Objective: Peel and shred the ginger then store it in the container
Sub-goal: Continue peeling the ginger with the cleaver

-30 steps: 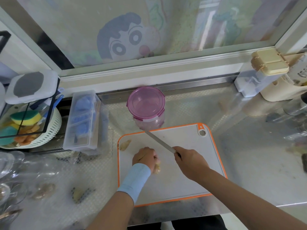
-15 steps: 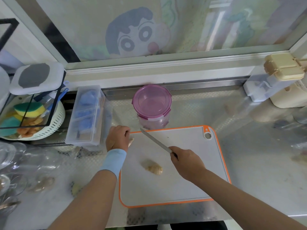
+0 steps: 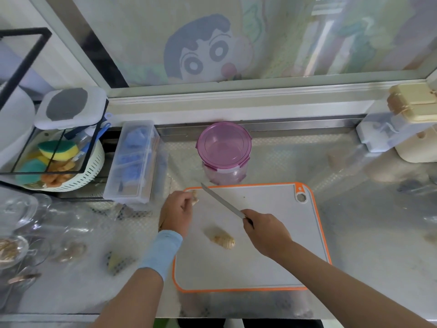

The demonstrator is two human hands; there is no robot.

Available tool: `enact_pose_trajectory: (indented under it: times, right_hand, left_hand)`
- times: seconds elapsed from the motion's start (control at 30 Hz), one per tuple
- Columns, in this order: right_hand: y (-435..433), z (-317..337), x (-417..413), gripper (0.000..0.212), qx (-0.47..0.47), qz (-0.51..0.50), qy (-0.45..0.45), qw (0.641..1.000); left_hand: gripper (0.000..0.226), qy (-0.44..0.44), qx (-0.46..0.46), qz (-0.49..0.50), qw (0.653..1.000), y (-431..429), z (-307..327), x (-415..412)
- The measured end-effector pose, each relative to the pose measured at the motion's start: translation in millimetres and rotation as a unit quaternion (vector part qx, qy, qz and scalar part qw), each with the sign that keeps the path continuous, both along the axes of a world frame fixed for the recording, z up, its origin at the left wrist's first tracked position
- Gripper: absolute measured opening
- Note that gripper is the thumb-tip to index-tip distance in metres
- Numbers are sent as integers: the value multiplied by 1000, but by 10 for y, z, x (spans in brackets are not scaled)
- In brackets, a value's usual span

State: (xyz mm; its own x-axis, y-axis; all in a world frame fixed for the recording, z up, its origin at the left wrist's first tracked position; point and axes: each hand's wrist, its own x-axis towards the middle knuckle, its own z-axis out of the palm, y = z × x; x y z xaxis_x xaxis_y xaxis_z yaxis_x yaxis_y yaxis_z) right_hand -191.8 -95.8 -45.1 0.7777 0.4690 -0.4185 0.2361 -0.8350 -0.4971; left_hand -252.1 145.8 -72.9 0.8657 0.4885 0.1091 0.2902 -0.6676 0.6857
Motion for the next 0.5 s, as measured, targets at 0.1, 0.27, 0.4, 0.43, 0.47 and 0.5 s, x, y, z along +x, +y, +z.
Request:
enact_pose_trajectory:
  times: [0.1, 0.27, 0.4, 0.43, 0.47, 0.5]
  right_hand:
    - [-60, 50, -46, 28, -3, 3, -1, 1000]
    - [-233, 85, -194, 28, -14, 8, 3, 1000]
    - [-335, 54, -320, 30, -26, 26, 15, 999]
    - [-350, 51, -356, 31, -27, 31, 17, 999]
    - [-365, 51, -393, 32, -30, 34, 18, 999]
    - [-376, 51, -428, 33, -31, 34, 17, 999]
  left_hand:
    - [18, 29, 8, -163, 986, -291, 9, -243]
    - [17, 8, 93, -291, 952, -680, -116, -570]
    - [15, -35, 99, -279, 955, -772, -213, -635]
    - [14, -40, 99, -273, 956, -780, -226, -636]
    - [13, -40, 105, -269, 957, -789, -238, -642]
    - [14, -36, 108, -266, 957, -797, -243, -643]
